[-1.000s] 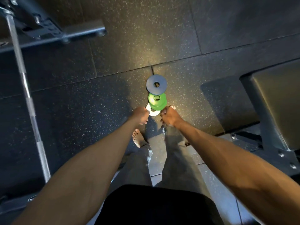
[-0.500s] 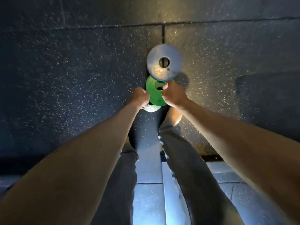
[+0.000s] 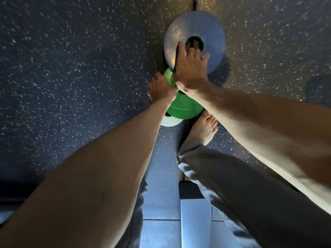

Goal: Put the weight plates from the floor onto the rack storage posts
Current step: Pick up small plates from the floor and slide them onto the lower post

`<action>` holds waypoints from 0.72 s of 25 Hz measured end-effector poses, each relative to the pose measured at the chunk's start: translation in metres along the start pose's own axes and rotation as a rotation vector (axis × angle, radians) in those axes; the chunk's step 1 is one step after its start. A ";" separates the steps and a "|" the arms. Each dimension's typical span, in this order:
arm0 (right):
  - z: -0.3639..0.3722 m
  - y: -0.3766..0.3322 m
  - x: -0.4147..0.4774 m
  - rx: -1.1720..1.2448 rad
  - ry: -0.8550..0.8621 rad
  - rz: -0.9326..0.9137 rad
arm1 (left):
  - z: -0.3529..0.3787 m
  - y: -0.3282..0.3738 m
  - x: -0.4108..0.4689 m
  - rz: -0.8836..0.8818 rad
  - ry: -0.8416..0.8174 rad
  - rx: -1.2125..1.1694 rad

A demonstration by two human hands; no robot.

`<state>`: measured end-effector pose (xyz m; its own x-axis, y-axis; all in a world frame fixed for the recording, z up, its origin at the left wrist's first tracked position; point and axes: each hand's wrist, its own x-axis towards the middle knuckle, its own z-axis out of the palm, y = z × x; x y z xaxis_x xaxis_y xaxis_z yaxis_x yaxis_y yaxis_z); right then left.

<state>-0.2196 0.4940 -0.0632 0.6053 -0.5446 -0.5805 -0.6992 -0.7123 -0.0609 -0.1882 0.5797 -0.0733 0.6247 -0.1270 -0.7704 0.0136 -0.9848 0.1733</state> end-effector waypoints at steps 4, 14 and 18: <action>-0.002 0.005 0.004 -0.034 0.038 -0.032 | 0.002 0.000 -0.003 0.066 0.092 0.034; -0.091 0.031 -0.071 0.421 -0.032 0.125 | -0.038 0.023 -0.091 -0.091 -0.047 -0.465; -0.151 0.026 -0.133 0.555 0.002 0.188 | -0.113 0.027 -0.140 -0.182 -0.066 -0.631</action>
<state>-0.2610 0.4809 0.1349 0.4520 -0.6407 -0.6207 -0.8889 -0.2652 -0.3736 -0.1866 0.5839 0.1088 0.5201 0.0077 -0.8541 0.5820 -0.7351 0.3478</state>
